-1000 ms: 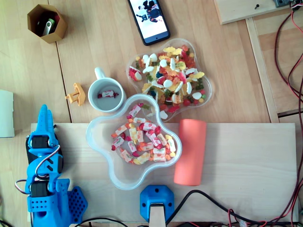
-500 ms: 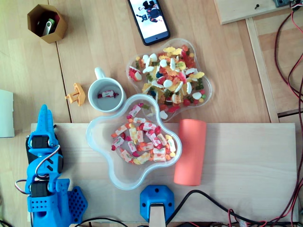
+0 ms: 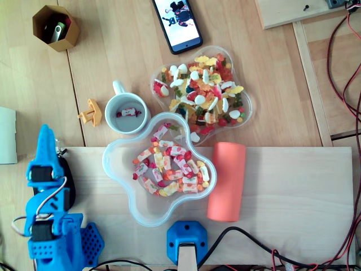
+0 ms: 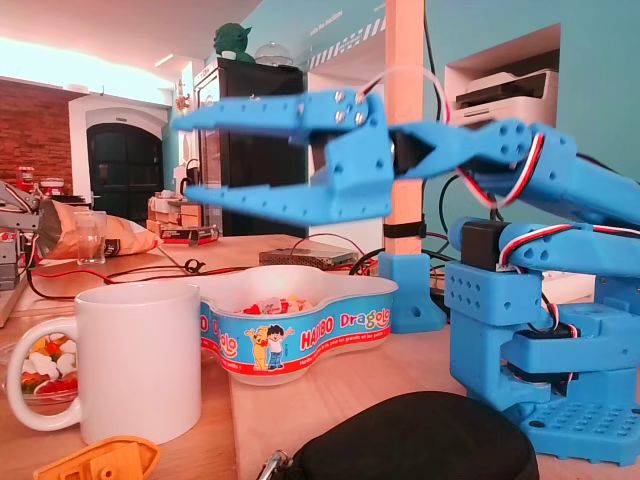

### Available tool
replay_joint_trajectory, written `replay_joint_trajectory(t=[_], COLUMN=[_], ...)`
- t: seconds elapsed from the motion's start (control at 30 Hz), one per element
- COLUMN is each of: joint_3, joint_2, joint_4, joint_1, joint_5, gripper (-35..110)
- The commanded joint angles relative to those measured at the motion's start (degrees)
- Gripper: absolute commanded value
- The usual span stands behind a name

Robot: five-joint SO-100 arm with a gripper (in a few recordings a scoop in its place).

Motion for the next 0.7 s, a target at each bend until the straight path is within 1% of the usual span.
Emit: replay_joint_trajectory(t=[0.0, 0.13, 0.23, 0.53, 0.6, 0.67], joint_3=[-8.7, -18.3, -26.5, -58.4, -63.4, -66.9], joint_2=[2.3, 1.6, -2.6, -27.3, -31.2, -35.1], joint_4=[8.0, 18.9, 25.9, 43.3, 46.3, 49.2], joint_1=[-0.4, -0.3, -0.3, -0.2, 2.0, 7.6], joint_5=[4.6, 9.6, 12.5, 23.2, 27.2, 30.9], gripper=[18, 18, 19, 18, 18, 18])
